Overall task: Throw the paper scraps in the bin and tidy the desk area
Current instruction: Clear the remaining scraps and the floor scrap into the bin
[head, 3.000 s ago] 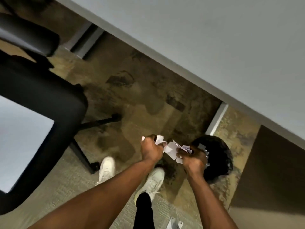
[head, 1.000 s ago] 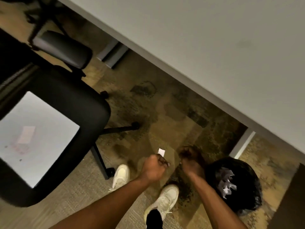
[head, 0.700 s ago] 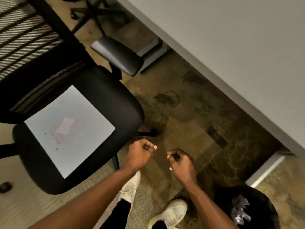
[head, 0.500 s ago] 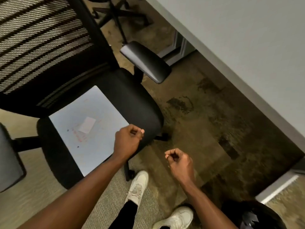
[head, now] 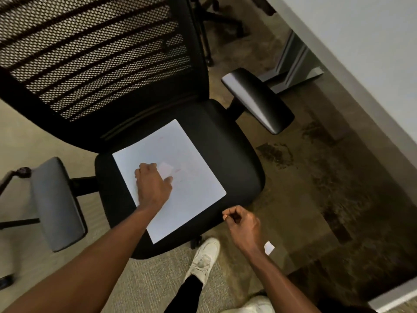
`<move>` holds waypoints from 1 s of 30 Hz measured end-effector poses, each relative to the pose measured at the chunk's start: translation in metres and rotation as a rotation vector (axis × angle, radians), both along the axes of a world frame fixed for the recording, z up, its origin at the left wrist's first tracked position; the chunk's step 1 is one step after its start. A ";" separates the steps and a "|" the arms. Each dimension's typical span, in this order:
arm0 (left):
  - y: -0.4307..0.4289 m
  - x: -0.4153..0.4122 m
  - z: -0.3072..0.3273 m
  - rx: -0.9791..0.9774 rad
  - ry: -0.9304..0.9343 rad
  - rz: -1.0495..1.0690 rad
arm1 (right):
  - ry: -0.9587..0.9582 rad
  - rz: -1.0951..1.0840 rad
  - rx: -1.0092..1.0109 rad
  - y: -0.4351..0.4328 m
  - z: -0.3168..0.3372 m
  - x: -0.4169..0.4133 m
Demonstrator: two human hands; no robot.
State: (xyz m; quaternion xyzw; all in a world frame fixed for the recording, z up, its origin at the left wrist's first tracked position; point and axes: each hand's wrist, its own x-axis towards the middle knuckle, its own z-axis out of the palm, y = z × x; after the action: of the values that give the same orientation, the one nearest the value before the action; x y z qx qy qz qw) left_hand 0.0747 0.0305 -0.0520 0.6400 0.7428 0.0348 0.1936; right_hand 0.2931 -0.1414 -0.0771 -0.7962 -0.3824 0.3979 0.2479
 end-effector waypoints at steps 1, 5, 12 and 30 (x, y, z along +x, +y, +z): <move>0.000 0.000 -0.001 0.007 -0.007 -0.011 | -0.004 0.010 -0.009 0.000 -0.002 -0.002; -0.001 -0.002 -0.004 0.027 -0.015 0.005 | 0.008 0.024 -0.074 -0.007 -0.005 -0.007; -0.007 -0.012 -0.012 0.182 0.257 -0.345 | 0.033 -0.050 -0.138 -0.026 -0.008 -0.013; -0.060 0.052 0.027 -0.147 -0.650 -0.029 | -0.151 -0.081 -0.022 -0.008 -0.010 -0.007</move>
State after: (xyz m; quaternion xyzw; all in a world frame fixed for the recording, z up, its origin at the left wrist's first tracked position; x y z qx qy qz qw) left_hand 0.1263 -0.0293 -0.0250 0.5902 0.6337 0.1807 0.4663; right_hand 0.2864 -0.1489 -0.0873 -0.8414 -0.3633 0.3304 0.2255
